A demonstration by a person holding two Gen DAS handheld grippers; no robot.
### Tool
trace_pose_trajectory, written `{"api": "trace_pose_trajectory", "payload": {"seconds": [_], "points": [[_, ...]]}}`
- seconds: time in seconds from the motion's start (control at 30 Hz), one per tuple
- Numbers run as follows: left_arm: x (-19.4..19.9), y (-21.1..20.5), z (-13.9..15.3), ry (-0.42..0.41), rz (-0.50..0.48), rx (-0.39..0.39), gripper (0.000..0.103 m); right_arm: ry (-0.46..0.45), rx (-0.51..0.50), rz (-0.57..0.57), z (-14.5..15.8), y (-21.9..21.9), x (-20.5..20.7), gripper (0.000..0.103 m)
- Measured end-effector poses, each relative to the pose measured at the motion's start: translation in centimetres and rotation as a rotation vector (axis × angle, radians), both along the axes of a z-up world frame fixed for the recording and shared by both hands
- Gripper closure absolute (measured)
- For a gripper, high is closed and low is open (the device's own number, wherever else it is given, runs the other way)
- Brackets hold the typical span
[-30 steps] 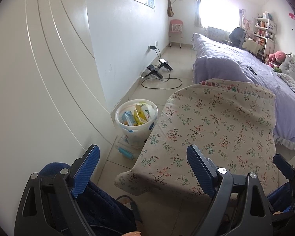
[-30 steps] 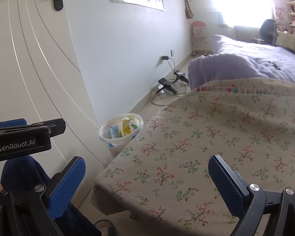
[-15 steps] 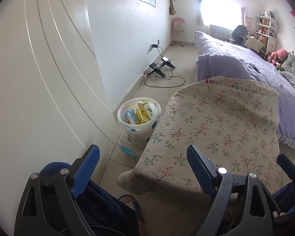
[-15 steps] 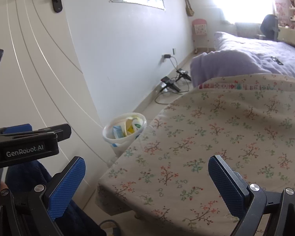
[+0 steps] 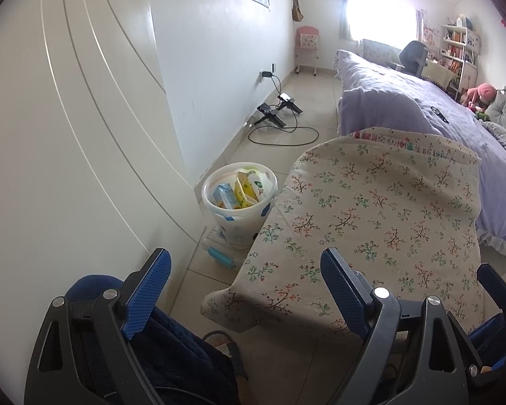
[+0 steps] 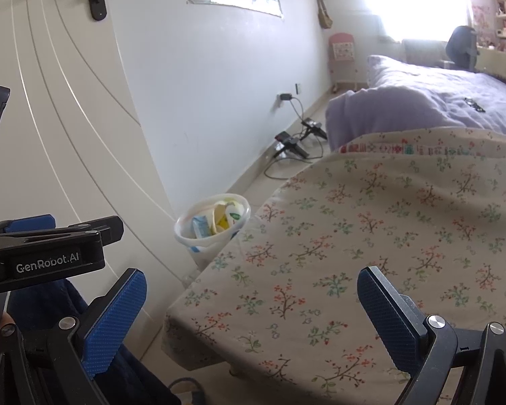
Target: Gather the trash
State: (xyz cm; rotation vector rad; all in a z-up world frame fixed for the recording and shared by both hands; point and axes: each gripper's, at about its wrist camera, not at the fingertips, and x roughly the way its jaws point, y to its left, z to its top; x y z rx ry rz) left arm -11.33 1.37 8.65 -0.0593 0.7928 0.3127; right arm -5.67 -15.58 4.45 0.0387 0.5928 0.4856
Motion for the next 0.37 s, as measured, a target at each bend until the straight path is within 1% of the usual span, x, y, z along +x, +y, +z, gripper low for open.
{"api": "trace_pose_trajectory", "payload": {"seconds": [0.37], "points": [[0.04, 0.01, -0.24, 0.007, 0.0, 0.002, 0.011, 0.007, 0.0, 0.002, -0.21, 0.31, 0.11, 0.0]]}}
